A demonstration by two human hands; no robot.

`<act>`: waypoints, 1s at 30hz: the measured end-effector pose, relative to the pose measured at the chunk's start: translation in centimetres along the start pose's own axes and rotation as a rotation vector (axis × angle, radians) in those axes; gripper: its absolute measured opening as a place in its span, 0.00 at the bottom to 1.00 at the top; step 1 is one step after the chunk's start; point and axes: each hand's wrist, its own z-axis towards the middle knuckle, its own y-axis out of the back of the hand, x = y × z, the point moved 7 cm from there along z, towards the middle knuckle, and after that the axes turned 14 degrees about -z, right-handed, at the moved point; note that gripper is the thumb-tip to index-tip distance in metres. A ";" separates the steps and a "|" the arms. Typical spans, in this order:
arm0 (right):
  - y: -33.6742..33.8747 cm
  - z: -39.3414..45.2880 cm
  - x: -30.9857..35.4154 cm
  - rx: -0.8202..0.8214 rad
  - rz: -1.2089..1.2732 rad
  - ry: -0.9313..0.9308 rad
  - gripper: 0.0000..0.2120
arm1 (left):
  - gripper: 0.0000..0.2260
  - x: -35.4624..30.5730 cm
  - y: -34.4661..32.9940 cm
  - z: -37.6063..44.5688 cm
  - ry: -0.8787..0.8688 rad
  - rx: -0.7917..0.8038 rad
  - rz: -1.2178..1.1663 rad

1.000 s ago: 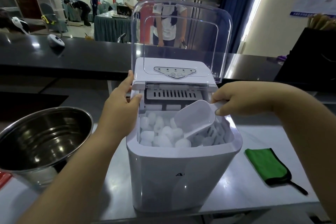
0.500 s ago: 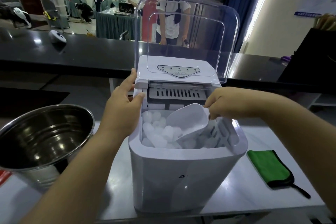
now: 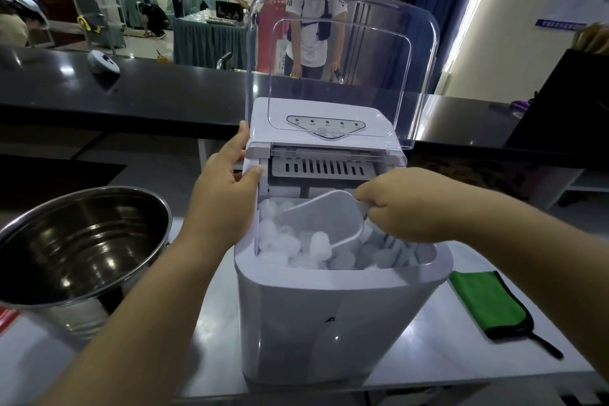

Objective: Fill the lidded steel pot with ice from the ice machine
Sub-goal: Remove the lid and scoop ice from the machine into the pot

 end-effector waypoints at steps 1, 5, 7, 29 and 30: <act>0.0 0.0 0.2 -0.003 -0.002 0.001 0.11 | 0.24 0.0 0.0 0.0 0.001 -0.002 -0.001; 0.0 0.6 0.1 0.063 0.051 -0.038 0.10 | 0.24 -0.2 -0.1 -0.1 0.006 0.001 0.000; 0.0 0.6 -0.3 0.124 0.085 -0.038 0.09 | 0.24 -0.2 0.0 -0.1 0.012 0.008 -0.009; 0.0 0.8 0.5 0.184 0.026 0.026 0.07 | 0.22 0.2 -0.2 0.1 0.026 0.009 -0.035; 0.5 0.9 0.7 0.142 -0.026 0.051 0.06 | 0.22 0.2 -0.2 0.1 0.025 0.011 -0.033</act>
